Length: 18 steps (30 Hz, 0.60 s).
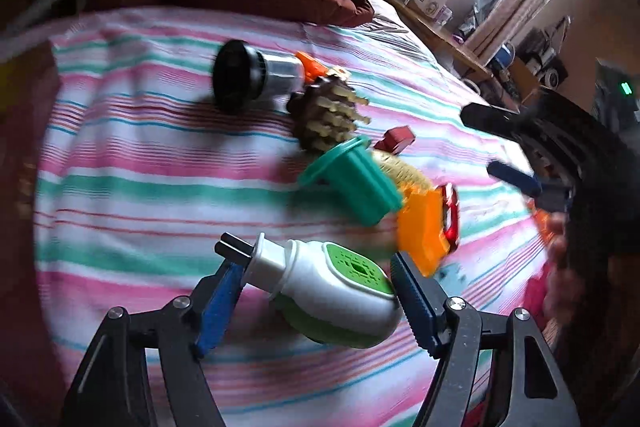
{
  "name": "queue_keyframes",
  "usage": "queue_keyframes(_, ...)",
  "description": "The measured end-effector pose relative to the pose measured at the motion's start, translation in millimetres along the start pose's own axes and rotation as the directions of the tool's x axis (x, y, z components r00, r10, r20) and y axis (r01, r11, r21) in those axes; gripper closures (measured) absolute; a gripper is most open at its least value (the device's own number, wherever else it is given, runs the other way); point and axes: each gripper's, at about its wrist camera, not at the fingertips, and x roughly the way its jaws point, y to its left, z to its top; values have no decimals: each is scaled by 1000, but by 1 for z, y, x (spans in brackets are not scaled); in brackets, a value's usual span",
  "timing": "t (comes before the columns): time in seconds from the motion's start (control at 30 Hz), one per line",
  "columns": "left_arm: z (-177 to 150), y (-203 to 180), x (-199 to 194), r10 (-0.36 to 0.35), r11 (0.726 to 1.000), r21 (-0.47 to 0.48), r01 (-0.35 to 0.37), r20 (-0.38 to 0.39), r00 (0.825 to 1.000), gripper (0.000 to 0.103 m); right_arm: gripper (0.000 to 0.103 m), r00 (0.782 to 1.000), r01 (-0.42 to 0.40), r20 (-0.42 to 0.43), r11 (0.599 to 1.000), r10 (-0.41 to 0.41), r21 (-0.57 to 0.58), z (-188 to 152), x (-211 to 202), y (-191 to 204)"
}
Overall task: Organize rigid objects
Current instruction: 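Carry the white bottle into the gold tray with left tool while right tool grasps the yellow box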
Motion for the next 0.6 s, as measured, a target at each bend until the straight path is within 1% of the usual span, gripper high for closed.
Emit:
queue_keyframes(0.03, -4, 3, -4, 9, 1000, 14, -10, 3, 1000, 29, 27, 1000, -6, -7, 1000, 6, -5, -1, 1, 1)
queue_keyframes(0.1, -12, 9, -13, 16, 1000, 25, -16, 3, 1000, 29, 41, 999, -34, -38, 999, 32, -30, -3, 4, 6)
queue_keyframes(0.13, -16, 13, -17, 20, 999, 27, -20, 1, 1000, 29, 44, 997, -50, -61, 998, 47, -46, -4, 7, 9)
queue_keyframes(0.17, -19, 15, -20, 28, 999, 29, -28, 2, 1000, 29, 50, 996, -58, -78, 997, 53, -59, -6, 9, 12)
queue_keyframes(0.2, -21, 16, -24, 35, 999, 33, -35, 5, 999, 29, 52, 993, -68, -102, 994, 59, -84, -9, 12, 17)
queue_keyframes(0.23, -24, 16, -27, 42, 998, 45, -43, 9, 999, 29, 53, 990, -77, -124, 991, 63, -109, -11, 14, 22)
queue_keyframes(0.3, -26, 15, -33, 50, 997, 63, -51, 18, 999, 29, 58, 986, -89, -154, 984, 65, -152, -17, 18, 31)
queue_keyframes(0.47, -30, 11, -48, 49, 994, 91, -54, 48, 998, 29, 58, 971, -98, -236, 968, 41, -232, -30, 29, 44)
queue_keyframes(0.53, -32, 10, -54, 46, 994, 93, -51, 56, 997, 29, 58, 966, -77, -260, 959, 3, -274, -37, 33, 49)
queue_keyframes(0.6, -30, 9, -63, 35, 995, 86, -41, 70, 997, 29, 58, 961, -57, -274, 955, -26, -292, -40, 38, 50)
